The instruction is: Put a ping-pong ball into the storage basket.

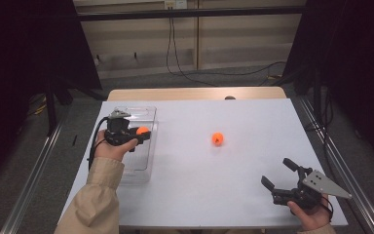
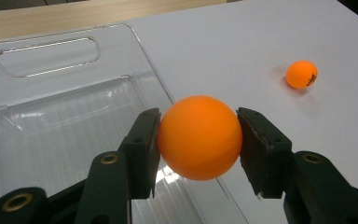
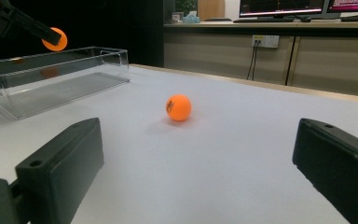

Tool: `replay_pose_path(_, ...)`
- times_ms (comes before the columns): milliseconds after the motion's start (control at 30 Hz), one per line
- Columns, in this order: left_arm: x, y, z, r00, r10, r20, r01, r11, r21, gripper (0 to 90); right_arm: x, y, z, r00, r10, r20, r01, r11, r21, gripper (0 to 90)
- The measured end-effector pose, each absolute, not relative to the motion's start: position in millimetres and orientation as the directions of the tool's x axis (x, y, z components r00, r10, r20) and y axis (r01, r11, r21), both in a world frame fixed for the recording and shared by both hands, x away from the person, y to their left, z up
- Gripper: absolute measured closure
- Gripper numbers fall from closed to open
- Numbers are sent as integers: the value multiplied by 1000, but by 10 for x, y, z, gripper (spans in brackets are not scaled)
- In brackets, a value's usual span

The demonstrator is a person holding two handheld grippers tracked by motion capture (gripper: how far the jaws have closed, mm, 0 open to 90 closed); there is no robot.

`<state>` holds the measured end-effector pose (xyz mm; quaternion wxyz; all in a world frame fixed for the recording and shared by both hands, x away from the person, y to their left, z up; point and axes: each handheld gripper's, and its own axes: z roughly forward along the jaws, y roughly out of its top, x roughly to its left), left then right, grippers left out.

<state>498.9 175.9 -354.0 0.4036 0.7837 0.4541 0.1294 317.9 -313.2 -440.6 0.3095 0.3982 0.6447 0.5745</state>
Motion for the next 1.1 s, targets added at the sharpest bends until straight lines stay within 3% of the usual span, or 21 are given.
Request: replay_pose_path(1100, 5009, 1919, -3609, 525, 839, -142, 616, -260, 744, 511, 3178, -3128, -4405, -485, 872, 61, 154, 16, 988, 13)
